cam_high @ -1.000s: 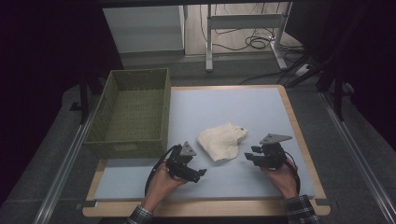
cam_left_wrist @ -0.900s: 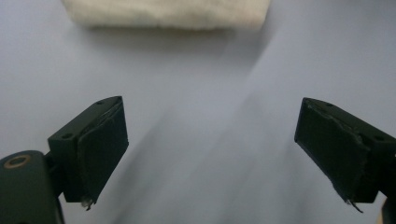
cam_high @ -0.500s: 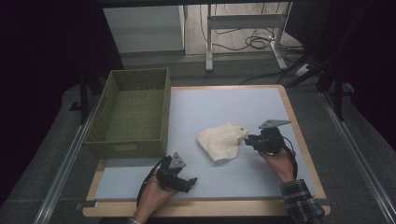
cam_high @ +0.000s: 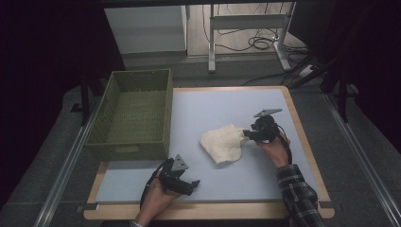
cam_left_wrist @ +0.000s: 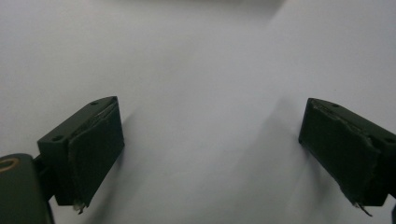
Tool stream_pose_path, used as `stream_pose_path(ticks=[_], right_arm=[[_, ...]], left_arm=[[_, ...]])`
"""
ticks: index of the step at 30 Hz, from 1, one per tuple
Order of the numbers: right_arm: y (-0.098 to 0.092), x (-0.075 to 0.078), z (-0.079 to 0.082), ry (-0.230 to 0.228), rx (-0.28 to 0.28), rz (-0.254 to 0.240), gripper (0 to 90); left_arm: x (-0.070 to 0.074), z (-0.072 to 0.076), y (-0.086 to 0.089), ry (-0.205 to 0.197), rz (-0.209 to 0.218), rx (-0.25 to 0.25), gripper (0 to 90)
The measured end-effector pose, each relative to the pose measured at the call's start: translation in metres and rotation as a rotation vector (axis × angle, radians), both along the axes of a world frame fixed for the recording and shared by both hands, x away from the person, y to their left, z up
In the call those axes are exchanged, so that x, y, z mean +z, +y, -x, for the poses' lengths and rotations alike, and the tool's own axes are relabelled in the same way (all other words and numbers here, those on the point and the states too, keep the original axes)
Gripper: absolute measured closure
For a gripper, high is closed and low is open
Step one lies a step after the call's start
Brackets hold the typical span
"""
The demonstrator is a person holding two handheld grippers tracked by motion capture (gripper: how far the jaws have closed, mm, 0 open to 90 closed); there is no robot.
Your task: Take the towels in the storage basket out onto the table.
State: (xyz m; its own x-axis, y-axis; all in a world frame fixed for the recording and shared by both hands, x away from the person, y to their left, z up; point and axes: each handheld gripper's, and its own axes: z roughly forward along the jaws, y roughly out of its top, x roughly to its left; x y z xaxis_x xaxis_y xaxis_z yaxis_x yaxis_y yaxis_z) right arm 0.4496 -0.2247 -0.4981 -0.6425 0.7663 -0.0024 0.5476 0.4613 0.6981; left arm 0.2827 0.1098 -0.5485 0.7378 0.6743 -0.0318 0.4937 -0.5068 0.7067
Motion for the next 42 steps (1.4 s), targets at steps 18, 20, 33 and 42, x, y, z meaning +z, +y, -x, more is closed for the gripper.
stream_pose_path(ticks=[18,20,33,42], right_arm=[[-0.009,0.047,0.019,-0.064,0.040,0.061,87.0],[-0.020,0.054,0.017,-0.075,0.006,0.080,86.9],[-0.060,0.036,0.039,-0.027,-0.044,0.038,71.6],[-0.029,0.004,0.080,0.026,0.064,0.051,59.0]], left_arm=[[0.000,0.000,0.000,0.001,0.002,0.004,6.6],[0.000,0.000,0.000,-0.002,-0.001,0.001,6.6],[0.000,0.000,0.000,0.001,0.002,0.004,6.7],[0.000,0.000,0.000,-0.003,0.002,0.004,6.7]])
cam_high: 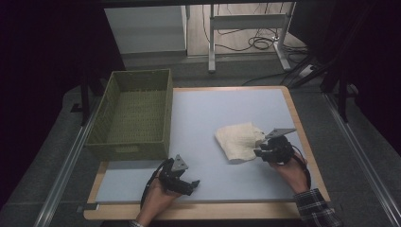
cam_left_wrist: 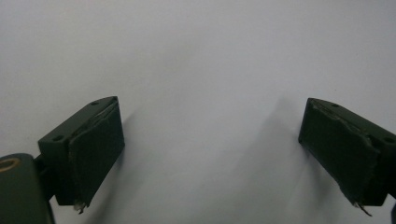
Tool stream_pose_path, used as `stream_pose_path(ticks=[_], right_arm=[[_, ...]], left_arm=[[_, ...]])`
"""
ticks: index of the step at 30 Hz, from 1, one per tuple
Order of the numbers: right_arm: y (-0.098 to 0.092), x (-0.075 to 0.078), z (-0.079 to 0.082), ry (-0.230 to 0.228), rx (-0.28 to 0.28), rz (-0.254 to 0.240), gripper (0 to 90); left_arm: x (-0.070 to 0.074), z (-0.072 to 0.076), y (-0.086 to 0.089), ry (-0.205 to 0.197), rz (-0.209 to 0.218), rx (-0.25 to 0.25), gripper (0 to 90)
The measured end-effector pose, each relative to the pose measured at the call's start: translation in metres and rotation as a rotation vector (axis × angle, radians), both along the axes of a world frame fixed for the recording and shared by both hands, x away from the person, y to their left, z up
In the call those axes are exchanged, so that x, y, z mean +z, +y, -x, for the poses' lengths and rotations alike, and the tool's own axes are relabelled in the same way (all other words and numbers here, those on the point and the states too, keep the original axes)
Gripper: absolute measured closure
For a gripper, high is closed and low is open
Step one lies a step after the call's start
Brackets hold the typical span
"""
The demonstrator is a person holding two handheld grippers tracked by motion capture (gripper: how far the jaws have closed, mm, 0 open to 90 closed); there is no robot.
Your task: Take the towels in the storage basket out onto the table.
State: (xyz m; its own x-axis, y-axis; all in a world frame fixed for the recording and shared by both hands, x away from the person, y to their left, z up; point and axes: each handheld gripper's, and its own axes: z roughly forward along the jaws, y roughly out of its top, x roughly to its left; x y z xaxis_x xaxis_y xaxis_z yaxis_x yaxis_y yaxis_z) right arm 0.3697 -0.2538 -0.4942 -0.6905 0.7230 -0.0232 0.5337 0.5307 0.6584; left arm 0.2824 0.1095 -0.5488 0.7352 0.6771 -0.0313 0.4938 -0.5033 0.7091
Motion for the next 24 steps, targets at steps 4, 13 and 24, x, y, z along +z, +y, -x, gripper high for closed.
stream_pose_path(ticks=[4,13,24], right_arm=[[0.007,-0.018,-0.001,0.026,-0.001,-0.002,55.4],[0.019,-0.006,0.005,0.000,0.043,-0.011,86.7],[0.047,0.053,-0.027,-0.044,0.106,-0.065,86.1]], left_arm=[[0.000,0.000,0.000,0.000,0.001,0.000,6.7],[0.000,0.000,0.000,0.000,0.001,0.000,6.7],[0.000,0.000,0.000,0.000,-0.002,-0.002,6.7]])
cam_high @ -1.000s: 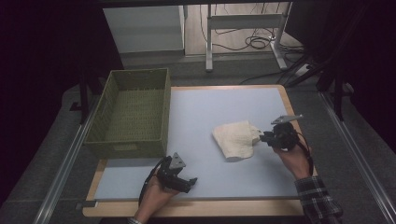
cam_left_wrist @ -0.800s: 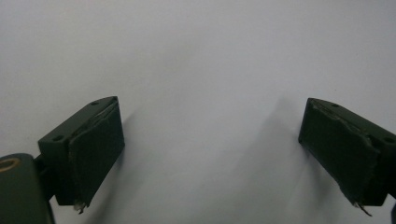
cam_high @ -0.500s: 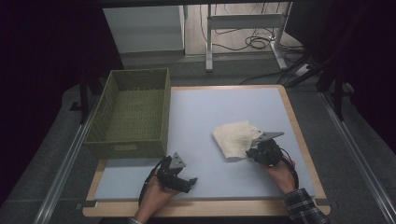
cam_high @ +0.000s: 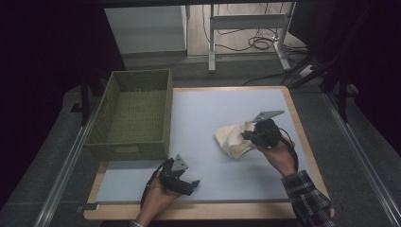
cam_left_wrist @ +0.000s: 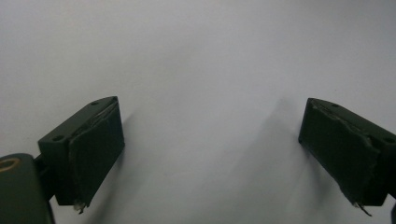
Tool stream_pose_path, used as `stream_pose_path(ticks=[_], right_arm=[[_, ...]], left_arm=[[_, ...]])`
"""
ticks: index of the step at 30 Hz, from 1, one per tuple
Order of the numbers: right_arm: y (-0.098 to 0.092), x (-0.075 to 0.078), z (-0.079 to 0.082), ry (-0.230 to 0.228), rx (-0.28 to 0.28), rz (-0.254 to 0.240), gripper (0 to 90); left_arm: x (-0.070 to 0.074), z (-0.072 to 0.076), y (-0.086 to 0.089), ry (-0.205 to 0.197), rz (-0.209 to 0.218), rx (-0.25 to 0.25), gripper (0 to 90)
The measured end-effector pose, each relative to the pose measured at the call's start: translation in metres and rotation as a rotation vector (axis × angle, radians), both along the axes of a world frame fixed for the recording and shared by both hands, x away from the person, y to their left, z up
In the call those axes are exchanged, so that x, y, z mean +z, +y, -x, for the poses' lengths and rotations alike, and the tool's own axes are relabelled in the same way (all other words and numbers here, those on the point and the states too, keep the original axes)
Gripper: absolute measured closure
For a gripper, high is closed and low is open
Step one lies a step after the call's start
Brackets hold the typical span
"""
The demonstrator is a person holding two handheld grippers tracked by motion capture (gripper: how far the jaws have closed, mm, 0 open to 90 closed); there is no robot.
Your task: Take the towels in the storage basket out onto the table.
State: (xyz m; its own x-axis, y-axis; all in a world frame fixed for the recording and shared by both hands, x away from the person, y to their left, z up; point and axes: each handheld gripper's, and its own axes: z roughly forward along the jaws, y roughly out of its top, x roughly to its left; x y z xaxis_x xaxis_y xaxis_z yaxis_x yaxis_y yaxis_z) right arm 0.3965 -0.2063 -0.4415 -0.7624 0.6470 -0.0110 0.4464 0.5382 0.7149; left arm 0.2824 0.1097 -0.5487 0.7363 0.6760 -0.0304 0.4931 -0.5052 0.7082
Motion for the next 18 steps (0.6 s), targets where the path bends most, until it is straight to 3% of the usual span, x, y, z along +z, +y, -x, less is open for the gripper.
stream_pose_path(ticks=[2,11,18], right_arm=[[0.015,0.006,-0.011,-0.004,0.017,-0.009,86.1],[0.090,0.021,-0.051,-0.035,0.076,0.035,86.2],[0.138,0.033,-0.066,-0.057,0.117,0.016,85.0]], left_arm=[[0.000,0.000,0.000,0.000,0.000,0.000,6.7],[0.000,0.000,0.000,-0.001,-0.001,-0.001,6.7],[0.000,0.000,0.000,-0.002,-0.002,0.000,6.7]])
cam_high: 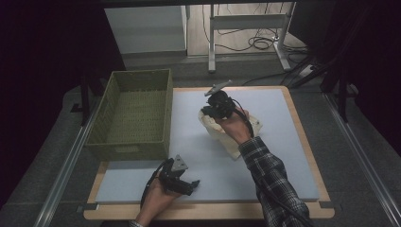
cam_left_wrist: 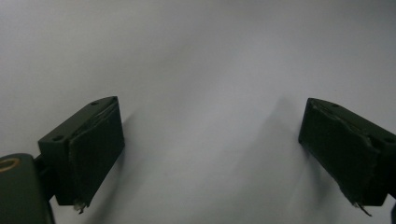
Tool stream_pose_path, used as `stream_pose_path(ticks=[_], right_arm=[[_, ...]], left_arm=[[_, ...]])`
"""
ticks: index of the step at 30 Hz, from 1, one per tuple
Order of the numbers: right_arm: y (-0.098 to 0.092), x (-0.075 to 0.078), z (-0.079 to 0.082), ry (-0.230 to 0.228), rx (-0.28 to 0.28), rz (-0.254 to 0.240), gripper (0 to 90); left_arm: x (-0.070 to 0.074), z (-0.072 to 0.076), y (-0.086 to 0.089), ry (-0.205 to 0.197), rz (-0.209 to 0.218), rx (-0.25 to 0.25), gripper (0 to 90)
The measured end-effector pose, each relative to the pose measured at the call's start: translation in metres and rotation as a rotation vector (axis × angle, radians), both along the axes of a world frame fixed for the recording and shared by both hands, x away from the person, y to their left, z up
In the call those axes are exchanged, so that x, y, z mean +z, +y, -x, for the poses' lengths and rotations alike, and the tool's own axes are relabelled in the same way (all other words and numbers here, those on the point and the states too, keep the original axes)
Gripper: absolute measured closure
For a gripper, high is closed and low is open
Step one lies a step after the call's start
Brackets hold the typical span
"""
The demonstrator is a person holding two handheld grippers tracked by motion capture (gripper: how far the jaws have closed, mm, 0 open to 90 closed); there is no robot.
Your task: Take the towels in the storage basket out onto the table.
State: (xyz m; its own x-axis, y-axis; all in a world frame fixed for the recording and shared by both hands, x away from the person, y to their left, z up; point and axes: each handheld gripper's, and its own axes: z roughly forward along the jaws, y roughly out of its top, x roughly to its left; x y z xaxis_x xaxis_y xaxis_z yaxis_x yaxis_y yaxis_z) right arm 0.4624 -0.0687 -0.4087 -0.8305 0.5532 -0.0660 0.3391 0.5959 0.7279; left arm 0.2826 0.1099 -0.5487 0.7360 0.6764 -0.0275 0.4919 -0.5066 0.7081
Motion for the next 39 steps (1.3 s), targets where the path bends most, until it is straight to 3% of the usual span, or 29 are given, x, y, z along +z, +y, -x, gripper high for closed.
stream_pose_path(ticks=[2,4,7,18,23,30,35,37,39], right_arm=[[0.008,-0.003,-0.003,0.026,0.009,0.019,74.7],[0.011,-0.006,-0.002,0.020,0.015,0.054,72.0],[0.000,-0.008,-0.001,0.025,-0.001,0.058,68.8],[-0.096,-0.029,0.019,0.065,-0.115,0.040,66.5],[-0.137,-0.037,0.041,0.085,-0.156,0.029,66.5],[-0.177,-0.044,0.070,0.110,-0.179,0.018,64.1],[-0.190,-0.055,0.087,0.130,-0.144,0.007,57.3],[-0.188,-0.062,0.089,0.136,-0.125,0.003,53.2],[-0.182,-0.067,0.089,0.132,-0.114,0.011,54.5]], left_arm=[[0.000,0.000,0.000,-0.001,0.002,0.000,6.7],[0.000,0.000,0.000,-0.002,0.001,0.000,6.7],[0.000,0.000,0.000,0.000,0.000,-0.001,6.7],[0.000,0.000,0.000,0.001,-0.001,-0.002,6.7],[0.000,0.000,0.000,0.002,0.002,0.000,6.7],[0.000,0.000,0.000,0.001,0.001,0.000,6.8],[0.000,0.000,0.000,0.002,0.002,0.000,6.7],[0.000,0.000,0.000,0.002,0.002,0.000,6.7],[0.000,0.000,0.000,0.001,0.001,0.000,6.7]])
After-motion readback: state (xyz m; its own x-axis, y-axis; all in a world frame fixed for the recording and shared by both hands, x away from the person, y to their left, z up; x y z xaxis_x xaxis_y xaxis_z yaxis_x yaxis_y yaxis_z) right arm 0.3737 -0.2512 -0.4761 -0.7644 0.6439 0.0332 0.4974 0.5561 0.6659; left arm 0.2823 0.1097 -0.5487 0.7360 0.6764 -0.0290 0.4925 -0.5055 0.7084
